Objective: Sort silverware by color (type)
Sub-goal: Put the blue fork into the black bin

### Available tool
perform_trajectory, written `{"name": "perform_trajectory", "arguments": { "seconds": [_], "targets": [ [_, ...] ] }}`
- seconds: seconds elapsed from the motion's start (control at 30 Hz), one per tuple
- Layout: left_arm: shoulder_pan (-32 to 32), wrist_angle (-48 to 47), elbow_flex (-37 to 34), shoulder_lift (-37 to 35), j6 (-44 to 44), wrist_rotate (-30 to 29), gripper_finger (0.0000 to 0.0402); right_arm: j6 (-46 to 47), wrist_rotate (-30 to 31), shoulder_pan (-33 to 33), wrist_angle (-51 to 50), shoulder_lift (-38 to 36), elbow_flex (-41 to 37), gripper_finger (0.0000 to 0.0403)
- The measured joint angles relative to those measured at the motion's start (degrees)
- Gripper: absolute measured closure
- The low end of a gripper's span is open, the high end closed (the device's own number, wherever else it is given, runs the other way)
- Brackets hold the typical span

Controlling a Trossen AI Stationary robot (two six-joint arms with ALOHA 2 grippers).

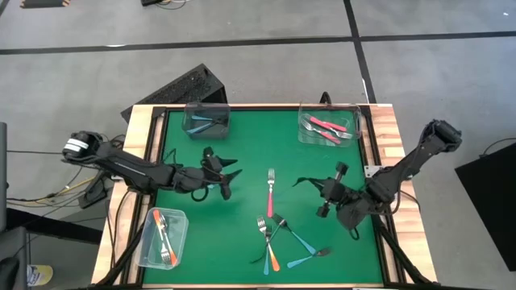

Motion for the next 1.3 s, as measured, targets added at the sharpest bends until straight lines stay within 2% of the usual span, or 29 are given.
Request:
{"name": "perform_trajectory", "arguments": {
  "seconds": [0.17, 0.3, 0.43, 0.5, 0.63, 0.77, 0.9, 1.0, 1.13, 1.2, 1.3],
  "targets": [
    [0.9, 20.0, 0.9, 11.0, 7.4, 9.6, 0.0233, -14.2, 0.5, -1.7, 18.1, 3.2, -0.7, 0.0392],
    [2.1, 24.3, 5.3, 17.6, 9.0, 15.4, 0.0233, -27.3, -1.4, -2.5, 32.4, 6.7, -0.6, 0.0392],
    [3.2, 20.1, 11.6, 22.2, 9.0, 22.0, 0.0233, -34.3, -2.9, -3.7, 41.3, 9.7, -0.7, 0.0391],
    [3.5, 15.2, 14.4, 23.6, 9.0, 24.3, 0.0233, -35.2, -3.0, -4.1, 42.7, 10.6, -0.7, 0.0391],
    [4.5, 4.2, 19.5, 24.3, 10.1, 33.6, 0.0234, -35.2, -3.9, -4.3, 42.7, 11.2, -0.7, 0.0390],
    [5.3, -2.1, 21.6, 23.9, 10.1, 34.1, 0.0263, -35.2, -3.2, -4.5, 43.4, 11.1, -0.7, 0.0390],
    [6.3, -4.1, 22.3, 23.3, 9.7, 34.0, 0.0313, -35.7, -1.6, -4.6, 43.5, 11.0, -0.7, 0.0390],
    [7.3, -4.7, 22.3, 22.9, 8.1, 34.7, 0.0335, -35.6, -1.2, -4.5, 43.1, 11.0, -0.7, 0.0390],
    [9.0, -13.3, 22.3, 18.9, 7.9, 39.5, 0.0326, -32.3, -2.3, -3.6, 40.6, 11.0, -0.7, 0.0390],
    [9.4, -17.3, 22.2, 16.5, 7.9, 40.0, 0.0311, -30.2, -2.6, -3.2, 39.4, 11.0, -0.7, 0.0390],
    [9.3, -17.6, 21.0, 13.7, 7.9, 40.0, 0.0282, -29.2, -2.8, -3.1, 38.2, 11.0, -0.7, 0.0390]
  ]
}}
